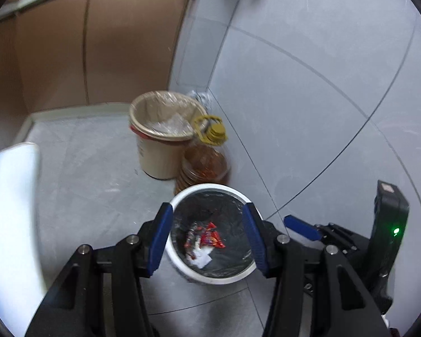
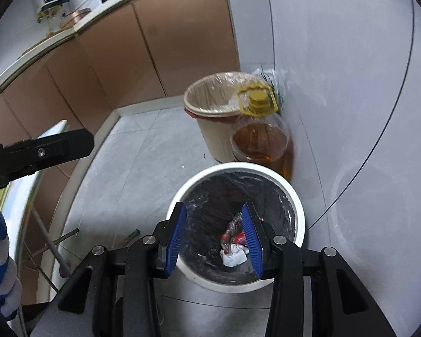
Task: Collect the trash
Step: 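Drop the red wrapper into the bin with the left gripper, then move both tools back over the table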
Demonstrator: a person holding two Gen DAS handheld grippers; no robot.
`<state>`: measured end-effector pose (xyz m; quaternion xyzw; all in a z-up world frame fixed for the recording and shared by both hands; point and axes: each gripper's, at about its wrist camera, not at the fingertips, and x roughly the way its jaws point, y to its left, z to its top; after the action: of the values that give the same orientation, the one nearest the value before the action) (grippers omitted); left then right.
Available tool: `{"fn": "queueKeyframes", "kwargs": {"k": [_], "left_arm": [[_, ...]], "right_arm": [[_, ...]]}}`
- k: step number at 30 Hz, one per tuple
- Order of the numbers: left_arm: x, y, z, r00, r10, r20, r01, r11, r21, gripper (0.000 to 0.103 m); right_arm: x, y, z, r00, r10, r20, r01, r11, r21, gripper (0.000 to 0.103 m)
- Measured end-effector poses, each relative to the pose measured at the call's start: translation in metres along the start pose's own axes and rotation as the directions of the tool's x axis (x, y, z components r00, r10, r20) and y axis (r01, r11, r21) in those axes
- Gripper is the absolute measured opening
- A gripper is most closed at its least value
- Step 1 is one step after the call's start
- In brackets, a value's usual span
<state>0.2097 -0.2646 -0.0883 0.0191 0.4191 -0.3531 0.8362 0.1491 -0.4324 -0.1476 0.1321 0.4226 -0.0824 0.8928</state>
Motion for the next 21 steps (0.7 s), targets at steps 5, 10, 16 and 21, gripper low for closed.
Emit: {"fn": "queueKeyframes", "kwargs": {"k": [5,10,16,21], "left_arm": [[-0.068,0.011,-0.01,0.99,0.069,0.123,-0.066,0.998,-0.022,0.05],[-0.14,0.027,-0.026,0.968,0.145,0.206,-0.141,0.989,-0.036,0.05],[-0.215,0.055,-0.055,0.931,0.253,0.263,-0.243,0.968,-0.069,0.05],[-0.266,0.083,-0.088,0.897,0.332,0.293,-0.307,0.943,-0.128,0.051]], "right_arm": [[-0.054,0.043,0.005,0.997,0.028,0.078,-0.021,0.996,-0.084,0.043],[-0.108,0.096,0.005,0.984,0.092,0.151,-0.063,0.981,-0.185,0.046],[-0.159,0.157,-0.003,0.963,0.181,0.198,-0.124,0.954,-0.272,0.055],[-0.19,0.197,-0.011,0.947,0.237,0.217,-0.156,0.93,-0.332,0.081]]}}
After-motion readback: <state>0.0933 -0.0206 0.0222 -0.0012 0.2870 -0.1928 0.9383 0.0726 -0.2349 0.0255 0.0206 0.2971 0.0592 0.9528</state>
